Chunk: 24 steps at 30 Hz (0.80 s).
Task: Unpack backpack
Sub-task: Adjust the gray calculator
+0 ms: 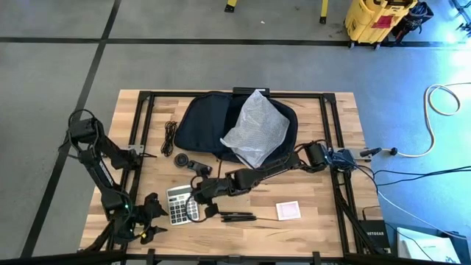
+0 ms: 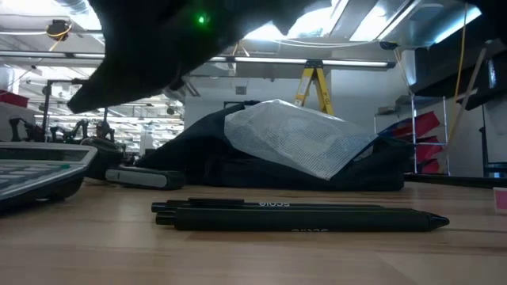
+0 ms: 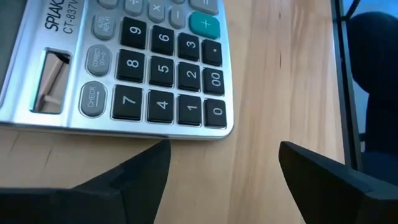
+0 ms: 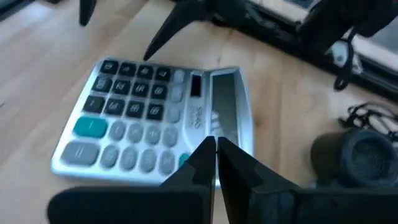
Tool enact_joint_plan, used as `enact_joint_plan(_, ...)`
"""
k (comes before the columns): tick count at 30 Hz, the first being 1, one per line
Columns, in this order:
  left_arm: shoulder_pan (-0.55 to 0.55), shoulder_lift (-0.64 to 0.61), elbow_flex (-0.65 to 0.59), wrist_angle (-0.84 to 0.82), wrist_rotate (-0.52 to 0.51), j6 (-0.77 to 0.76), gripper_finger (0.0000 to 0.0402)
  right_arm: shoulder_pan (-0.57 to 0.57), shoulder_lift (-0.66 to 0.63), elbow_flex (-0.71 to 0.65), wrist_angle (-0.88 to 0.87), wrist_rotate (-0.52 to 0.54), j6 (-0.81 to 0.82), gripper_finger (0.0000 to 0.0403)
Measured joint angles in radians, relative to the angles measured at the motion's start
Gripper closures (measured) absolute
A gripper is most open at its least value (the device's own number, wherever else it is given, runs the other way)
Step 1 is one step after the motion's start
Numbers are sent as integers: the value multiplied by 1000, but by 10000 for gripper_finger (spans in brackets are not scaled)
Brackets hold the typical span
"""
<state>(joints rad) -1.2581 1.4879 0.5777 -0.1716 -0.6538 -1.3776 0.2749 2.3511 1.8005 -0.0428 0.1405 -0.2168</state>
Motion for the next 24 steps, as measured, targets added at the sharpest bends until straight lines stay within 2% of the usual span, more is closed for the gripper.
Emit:
enact_joint_plan(6, 1, 0, 0, -4, 0, -2, 117, -16, 12, 0, -44, -72, -22, 403)
enact_joint_plan(9, 9, 1, 0, -5, 0, 9, 117, -14, 13, -1, -10, -116, -50, 403)
enact_joint_plan(24, 90, 2, 0, -3, 64, 85, 117, -22, 59, 0, 34, -92, -43, 403)
